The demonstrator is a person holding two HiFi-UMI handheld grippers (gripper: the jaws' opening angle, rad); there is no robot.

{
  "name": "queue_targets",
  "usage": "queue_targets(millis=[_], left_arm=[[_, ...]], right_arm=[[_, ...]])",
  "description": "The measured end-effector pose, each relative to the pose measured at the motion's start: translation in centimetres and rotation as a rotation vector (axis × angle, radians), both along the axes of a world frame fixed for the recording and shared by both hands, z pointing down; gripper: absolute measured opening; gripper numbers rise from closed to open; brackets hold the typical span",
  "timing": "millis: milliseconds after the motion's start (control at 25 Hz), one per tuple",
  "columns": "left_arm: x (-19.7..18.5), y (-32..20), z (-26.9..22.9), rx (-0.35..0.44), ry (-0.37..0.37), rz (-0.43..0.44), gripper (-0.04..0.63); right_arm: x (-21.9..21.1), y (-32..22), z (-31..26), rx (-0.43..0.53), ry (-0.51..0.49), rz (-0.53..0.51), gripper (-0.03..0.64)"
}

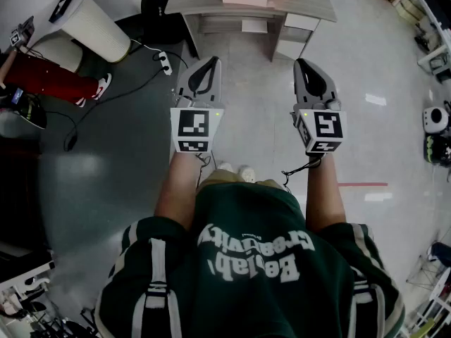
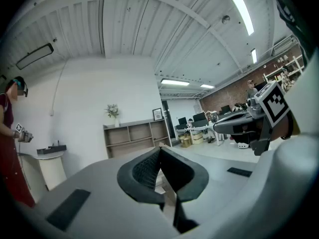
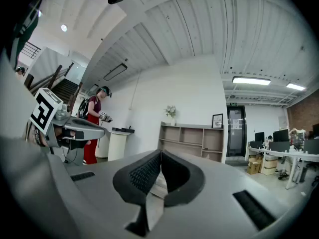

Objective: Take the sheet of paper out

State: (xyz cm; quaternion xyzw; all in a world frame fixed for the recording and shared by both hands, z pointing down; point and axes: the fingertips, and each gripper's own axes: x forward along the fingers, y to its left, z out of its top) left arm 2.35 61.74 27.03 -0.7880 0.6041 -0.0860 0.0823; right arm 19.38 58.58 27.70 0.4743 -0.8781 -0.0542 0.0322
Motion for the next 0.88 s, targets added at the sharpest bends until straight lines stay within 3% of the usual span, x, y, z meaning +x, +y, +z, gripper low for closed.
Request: queue_targets(millis=[600, 880], left_arm=[[0.8, -0.8, -0.4, 0.008, -0.013, 0.025, 0.018], [0.1, -4.4, -1.1, 0.024, -0.011, 0.053, 0.018]], right_arm=[[-0.4, -0.1, -0.7, 0.025, -0.001, -0.034, 0.035], [-1.2, -3.2, -1.1, 0.029, -0.013, -0.025, 0.035]])
